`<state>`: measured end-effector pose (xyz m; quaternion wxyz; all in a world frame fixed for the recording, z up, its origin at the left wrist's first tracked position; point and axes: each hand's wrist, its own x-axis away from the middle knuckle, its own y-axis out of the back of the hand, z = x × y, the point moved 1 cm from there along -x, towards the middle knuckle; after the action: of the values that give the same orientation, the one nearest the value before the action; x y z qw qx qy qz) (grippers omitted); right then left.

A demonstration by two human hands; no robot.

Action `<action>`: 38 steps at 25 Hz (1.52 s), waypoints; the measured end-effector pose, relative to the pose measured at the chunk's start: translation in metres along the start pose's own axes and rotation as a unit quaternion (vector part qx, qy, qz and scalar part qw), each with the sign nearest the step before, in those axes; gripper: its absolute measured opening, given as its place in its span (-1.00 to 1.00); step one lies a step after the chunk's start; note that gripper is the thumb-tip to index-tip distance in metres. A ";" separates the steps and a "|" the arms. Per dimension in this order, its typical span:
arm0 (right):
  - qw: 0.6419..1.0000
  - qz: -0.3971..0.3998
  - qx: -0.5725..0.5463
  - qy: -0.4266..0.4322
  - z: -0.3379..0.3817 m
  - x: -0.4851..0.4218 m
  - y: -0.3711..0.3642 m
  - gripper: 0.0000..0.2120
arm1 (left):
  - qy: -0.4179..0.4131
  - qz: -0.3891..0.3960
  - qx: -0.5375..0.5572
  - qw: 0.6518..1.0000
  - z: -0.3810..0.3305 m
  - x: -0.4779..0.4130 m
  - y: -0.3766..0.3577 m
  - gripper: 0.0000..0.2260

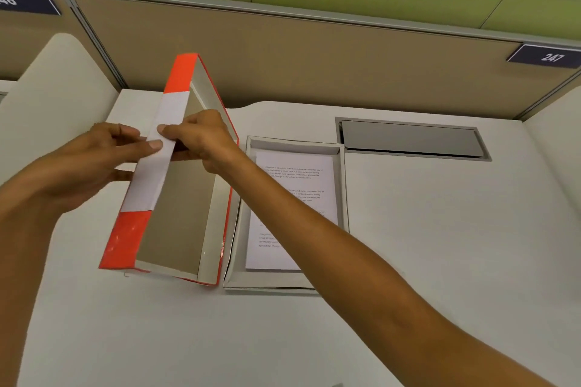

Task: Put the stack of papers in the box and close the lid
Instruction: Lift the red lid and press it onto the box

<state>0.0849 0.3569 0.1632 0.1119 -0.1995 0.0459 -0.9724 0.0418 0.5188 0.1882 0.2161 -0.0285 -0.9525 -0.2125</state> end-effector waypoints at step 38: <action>0.940 -0.234 0.245 -0.029 -0.134 0.124 0.265 -0.45 | -0.094 -0.047 -0.189 0.976 0.090 -0.024 -0.200 -0.37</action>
<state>-0.0263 0.0760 0.0520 -0.0724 -0.1992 -0.2452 -0.9460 -0.0022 0.3756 0.0261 0.1063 -0.0438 -0.9115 -0.3950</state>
